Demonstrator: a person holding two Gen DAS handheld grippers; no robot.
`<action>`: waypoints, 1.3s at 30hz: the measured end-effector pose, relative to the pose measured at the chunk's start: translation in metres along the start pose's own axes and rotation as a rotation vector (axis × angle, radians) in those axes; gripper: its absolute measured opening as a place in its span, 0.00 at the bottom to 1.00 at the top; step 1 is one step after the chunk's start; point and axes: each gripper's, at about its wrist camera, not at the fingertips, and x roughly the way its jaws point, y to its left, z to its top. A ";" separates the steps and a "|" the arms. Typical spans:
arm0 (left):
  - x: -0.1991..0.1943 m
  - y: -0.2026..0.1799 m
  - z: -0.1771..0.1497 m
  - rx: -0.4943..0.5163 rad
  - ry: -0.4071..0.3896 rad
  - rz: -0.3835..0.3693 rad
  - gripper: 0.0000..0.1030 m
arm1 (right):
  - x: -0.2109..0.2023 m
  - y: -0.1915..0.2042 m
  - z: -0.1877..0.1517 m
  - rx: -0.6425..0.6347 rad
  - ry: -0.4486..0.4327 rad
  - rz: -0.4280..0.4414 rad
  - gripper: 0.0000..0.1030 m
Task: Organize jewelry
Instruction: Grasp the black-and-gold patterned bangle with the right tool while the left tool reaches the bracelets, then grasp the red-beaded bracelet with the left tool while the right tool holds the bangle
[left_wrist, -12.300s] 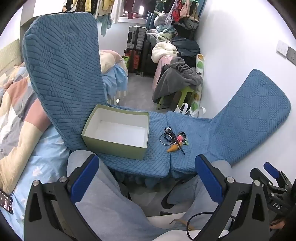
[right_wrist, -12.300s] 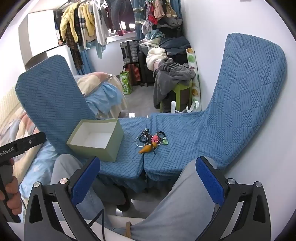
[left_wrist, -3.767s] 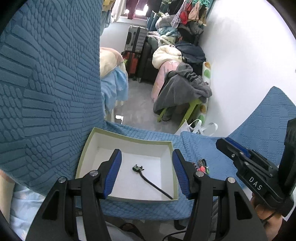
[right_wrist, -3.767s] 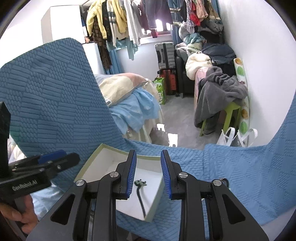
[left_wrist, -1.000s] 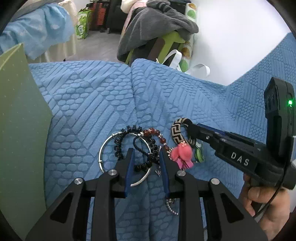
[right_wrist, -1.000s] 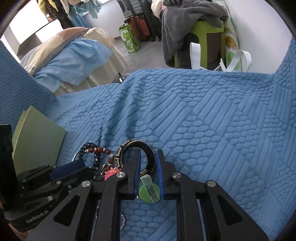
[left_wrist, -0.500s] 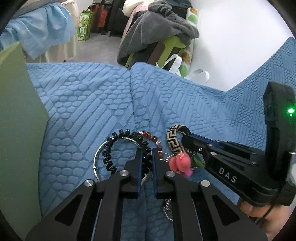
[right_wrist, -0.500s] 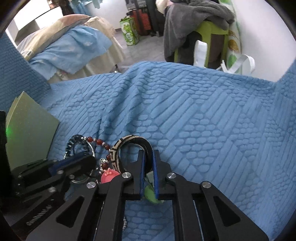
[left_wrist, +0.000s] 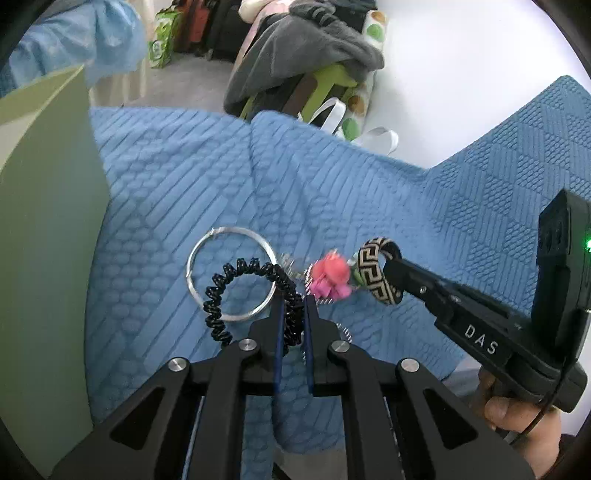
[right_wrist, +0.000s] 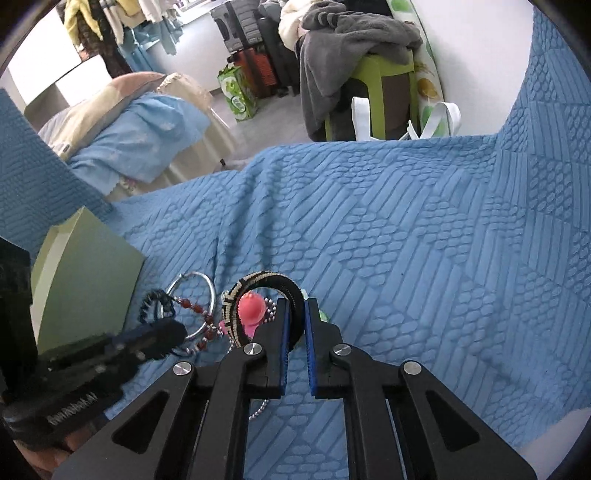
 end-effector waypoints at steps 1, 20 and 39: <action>0.001 0.001 -0.001 0.001 0.020 0.003 0.09 | 0.003 0.003 0.000 -0.012 0.010 -0.013 0.06; -0.013 0.020 -0.042 0.031 0.106 -0.026 0.10 | -0.007 -0.011 -0.016 0.048 0.034 -0.040 0.06; -0.015 0.038 -0.046 -0.053 0.080 -0.033 0.20 | -0.005 0.006 -0.031 0.007 0.025 -0.056 0.06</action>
